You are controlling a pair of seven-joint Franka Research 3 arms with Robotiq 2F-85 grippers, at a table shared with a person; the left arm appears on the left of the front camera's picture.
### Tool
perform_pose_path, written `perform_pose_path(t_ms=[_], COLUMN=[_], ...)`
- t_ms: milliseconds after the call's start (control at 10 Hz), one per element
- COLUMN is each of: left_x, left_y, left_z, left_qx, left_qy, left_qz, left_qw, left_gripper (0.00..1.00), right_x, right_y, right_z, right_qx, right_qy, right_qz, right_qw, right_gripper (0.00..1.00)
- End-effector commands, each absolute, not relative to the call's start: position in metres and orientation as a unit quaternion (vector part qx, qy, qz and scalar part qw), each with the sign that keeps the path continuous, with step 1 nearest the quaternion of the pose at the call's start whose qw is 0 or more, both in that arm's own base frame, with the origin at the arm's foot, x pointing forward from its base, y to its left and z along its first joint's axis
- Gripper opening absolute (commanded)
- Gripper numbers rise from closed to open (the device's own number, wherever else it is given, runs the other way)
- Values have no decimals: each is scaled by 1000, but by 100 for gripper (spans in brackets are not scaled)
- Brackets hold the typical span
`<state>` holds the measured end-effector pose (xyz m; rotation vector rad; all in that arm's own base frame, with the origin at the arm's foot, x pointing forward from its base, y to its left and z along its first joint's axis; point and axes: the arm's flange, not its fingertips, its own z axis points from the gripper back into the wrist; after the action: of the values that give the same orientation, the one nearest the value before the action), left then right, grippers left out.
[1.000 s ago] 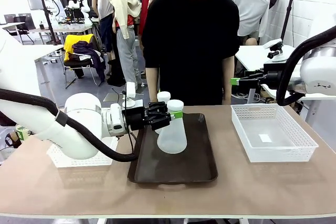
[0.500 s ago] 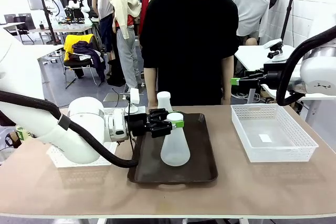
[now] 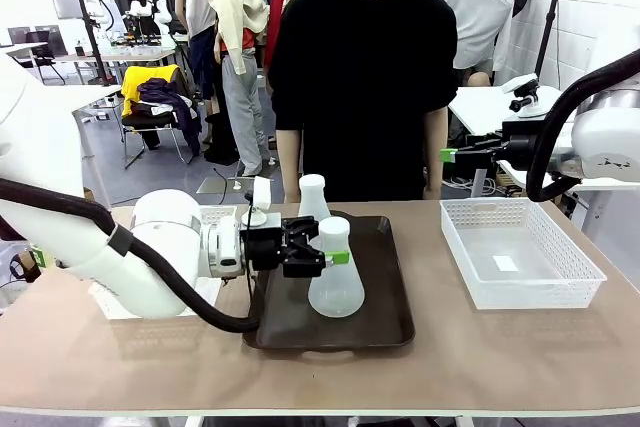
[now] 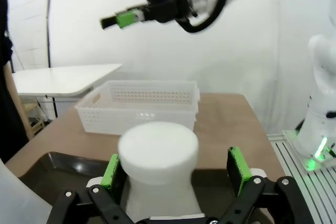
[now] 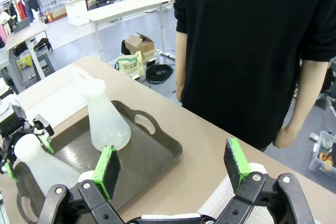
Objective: Prepare the laboratory tools.
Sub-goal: Place the picked Big flask upright in the Handle tray as directed by the person.
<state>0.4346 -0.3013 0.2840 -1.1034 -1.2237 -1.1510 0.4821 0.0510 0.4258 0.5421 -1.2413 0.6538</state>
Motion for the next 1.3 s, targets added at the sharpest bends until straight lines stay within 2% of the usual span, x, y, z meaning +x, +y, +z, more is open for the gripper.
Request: perform_pose_path(t_ms=[0,200,300,1200], left_x=[430,431,431,431], left_y=[-295,-290,-297,-297], left_z=[289,287,283,283], left_qx=[-450,-447,-455,-455], left_qy=[-494,-495,-498,-498], left_qz=[-513,-501,-507,-507], left_qw=[539,552,536,536], left_gripper=[100,100,100,100], right_x=[481,481,481,481], right_y=[51,51,51,51], right_z=[427,427,427,427], right_qx=[244,244,244,244], right_qy=[-558,-558,-558,-558], right_qz=[294,294,294,294], right_qw=[737,737,737,737], right_gripper=[100,100,100,100])
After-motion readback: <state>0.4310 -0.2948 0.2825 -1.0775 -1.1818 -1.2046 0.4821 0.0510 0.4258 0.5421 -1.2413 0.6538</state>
